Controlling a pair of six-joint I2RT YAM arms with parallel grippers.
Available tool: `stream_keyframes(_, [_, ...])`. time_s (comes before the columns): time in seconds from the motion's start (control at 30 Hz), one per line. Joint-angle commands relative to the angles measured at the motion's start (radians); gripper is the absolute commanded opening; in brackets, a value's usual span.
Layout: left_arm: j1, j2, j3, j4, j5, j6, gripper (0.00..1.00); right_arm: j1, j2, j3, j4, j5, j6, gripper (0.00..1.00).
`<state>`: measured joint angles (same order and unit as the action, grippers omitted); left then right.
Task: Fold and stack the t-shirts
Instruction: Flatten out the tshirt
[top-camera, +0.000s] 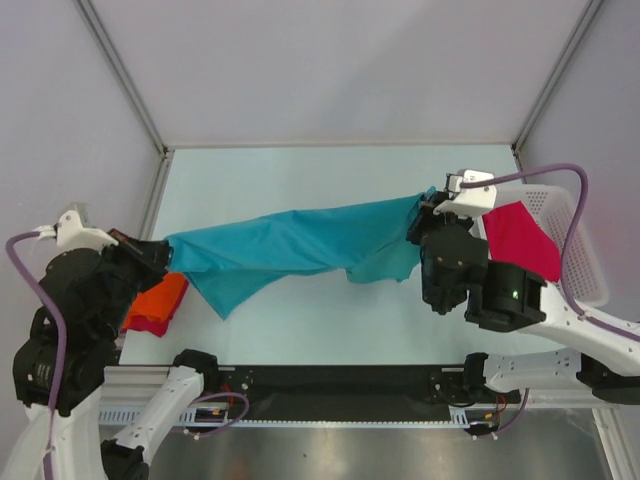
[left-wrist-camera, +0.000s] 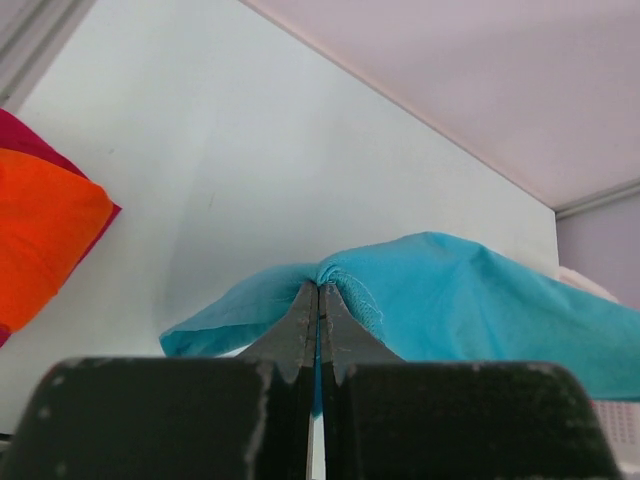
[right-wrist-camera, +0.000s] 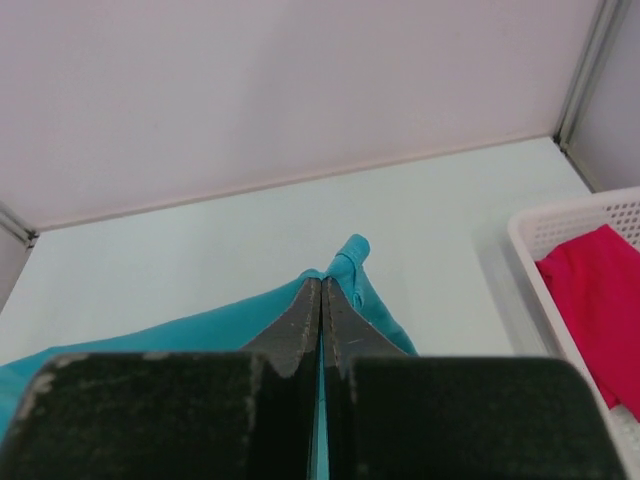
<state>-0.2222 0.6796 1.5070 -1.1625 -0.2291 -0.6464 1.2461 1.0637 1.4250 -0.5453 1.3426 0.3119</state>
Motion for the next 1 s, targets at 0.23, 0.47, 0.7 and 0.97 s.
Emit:
stream_keyframes(0.23, [0.004, -0.025, 0.124, -0.037, -0.139, 0.016, 0.00, 0.101, -0.054, -0.127, 0.805, 0.236, -0.586, 0.00])
stream_keyframes(0.47, [0.004, -0.009, 0.026, 0.006, -0.127, 0.021, 0.00, 0.040, -0.002, -0.113, 0.768, 0.182, -0.565, 0.00])
stream_keyframes(0.7, [0.004, 0.047, -0.178, 0.178, -0.050, 0.004, 0.00, -0.212, 0.071, 0.014, -0.071, -0.142, 0.176, 0.00])
stream_keyframes(0.97, [0.018, 0.231, -0.358, 0.404, -0.016, -0.010, 0.00, -0.583, 0.234, -0.201, 0.019, -0.578, 0.309, 0.00])
